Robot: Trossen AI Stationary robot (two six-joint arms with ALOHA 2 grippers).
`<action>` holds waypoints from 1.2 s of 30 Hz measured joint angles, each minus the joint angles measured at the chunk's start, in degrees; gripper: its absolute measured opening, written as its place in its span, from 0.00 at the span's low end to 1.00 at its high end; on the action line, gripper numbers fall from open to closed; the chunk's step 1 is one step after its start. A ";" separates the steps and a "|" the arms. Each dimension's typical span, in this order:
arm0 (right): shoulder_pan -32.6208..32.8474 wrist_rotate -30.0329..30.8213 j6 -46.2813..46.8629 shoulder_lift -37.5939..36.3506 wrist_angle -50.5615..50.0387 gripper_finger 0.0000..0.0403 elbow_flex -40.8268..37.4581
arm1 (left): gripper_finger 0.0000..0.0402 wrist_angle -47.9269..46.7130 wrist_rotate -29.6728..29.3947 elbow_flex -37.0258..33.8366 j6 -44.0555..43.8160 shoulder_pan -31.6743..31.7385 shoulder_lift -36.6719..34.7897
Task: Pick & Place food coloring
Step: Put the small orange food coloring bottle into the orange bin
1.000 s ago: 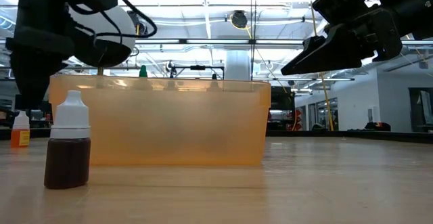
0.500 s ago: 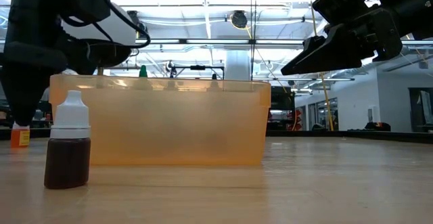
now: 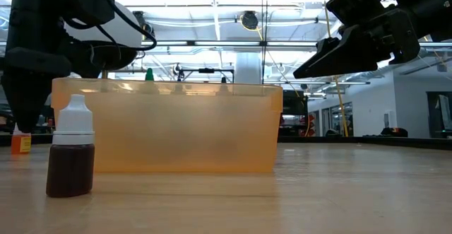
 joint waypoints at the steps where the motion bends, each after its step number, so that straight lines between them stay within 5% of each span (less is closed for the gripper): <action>1: 0.01 0.00 0.00 0.00 0.00 0.53 0.00 | 0.52 0.00 0.16 0.00 0.00 -0.01 0.00; 8: 0.00 0.00 0.00 0.00 0.00 0.53 0.00 | 0.47 0.00 0.17 0.00 0.20 0.00 0.00; 24: 0.01 0.00 0.00 0.00 -0.02 0.53 0.00 | 0.12 0.00 0.19 0.11 -0.15 0.00 -0.02; 30: 0.00 0.04 0.00 0.00 -0.02 0.53 0.00 | 0.13 -0.17 -0.13 2.28 0.96 -0.08 0.07; 36: 0.00 0.07 0.00 0.00 -0.02 0.53 0.00 | 0.13 -0.31 -4.04 11.66 2.56 -1.91 0.07</action>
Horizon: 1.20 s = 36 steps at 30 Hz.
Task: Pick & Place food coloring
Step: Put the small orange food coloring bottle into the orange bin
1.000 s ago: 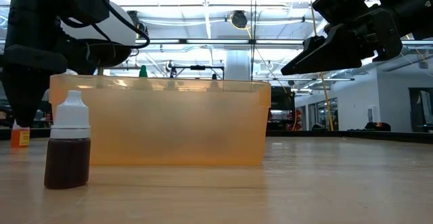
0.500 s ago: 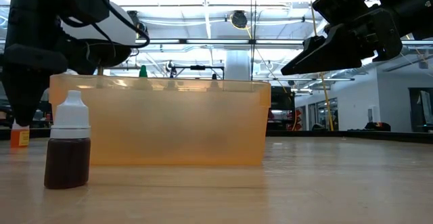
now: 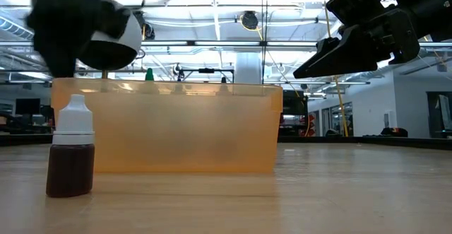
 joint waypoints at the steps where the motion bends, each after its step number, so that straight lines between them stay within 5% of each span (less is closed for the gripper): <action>1: 0.00 0.01 0.00 0.00 0.02 0.53 0.00 | 0.13 0.10 -1.02 2.17 0.53 -0.54 0.00; 10: -0.13 0.06 0.00 0.00 0.02 0.53 0.00 | 0.13 -0.39 -10.42 18.48 7.15 -3.36 2.33; 23: -0.15 0.10 0.39 0.00 0.49 0.53 0.00 | 0.13 -5.38 1.69 24.61 18.42 1.78 23.49; 36: -0.15 0.00 0.33 0.00 -0.20 0.53 0.00 | 0.13 -2.24 1.53 24.56 21.50 3.24 28.17</action>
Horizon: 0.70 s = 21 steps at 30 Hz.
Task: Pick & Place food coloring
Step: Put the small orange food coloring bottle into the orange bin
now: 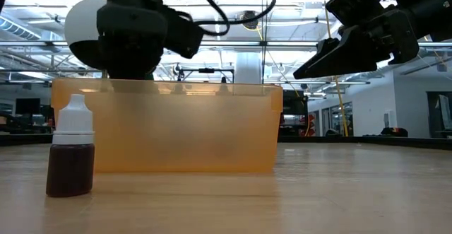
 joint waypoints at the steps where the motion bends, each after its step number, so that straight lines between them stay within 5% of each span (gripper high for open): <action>1: 0.00 0.00 0.00 0.00 0.00 0.53 0.00 | 0.13 -0.17 -0.10 0.00 -0.25 0.02 0.03; 15: 0.00 -0.01 -0.02 0.00 0.13 0.53 0.00 | 0.13 6.44 1.85 -4.57 -0.95 0.17 -0.34; 21: 0.00 0.01 -0.02 0.00 0.13 0.53 0.00 | 0.25 5.97 2.74 -4.86 -1.60 0.17 -1.72</action>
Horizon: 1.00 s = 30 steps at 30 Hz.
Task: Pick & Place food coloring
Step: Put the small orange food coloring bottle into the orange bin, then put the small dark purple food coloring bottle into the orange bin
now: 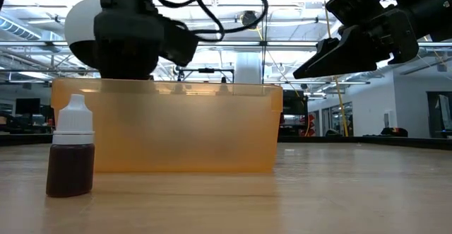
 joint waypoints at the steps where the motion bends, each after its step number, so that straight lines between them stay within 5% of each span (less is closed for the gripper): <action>1: 0.00 0.01 -0.01 0.00 0.00 0.53 0.00 | 0.28 0.07 0.50 -0.04 -0.40 -0.03 -0.42; 6: 0.00 0.01 0.00 0.00 0.02 0.53 0.00 | 0.36 0.35 0.33 -0.06 -1.51 -0.17 -3.71; 15: 0.00 0.03 0.04 0.00 -0.46 0.53 0.00 | 0.35 -4.28 4.80 0.03 -11.51 -3.96 -12.41; 21: -0.02 0.02 0.09 0.00 -0.80 0.53 0.00 | 0.32 -14.21 -3.29 0.03 -24.23 -12.88 -14.91; 30: -0.02 0.03 0.09 0.00 0.11 0.53 0.00 | 0.42 -12.94 -4.47 -2.89 -35.50 -17.71 -12.10</action>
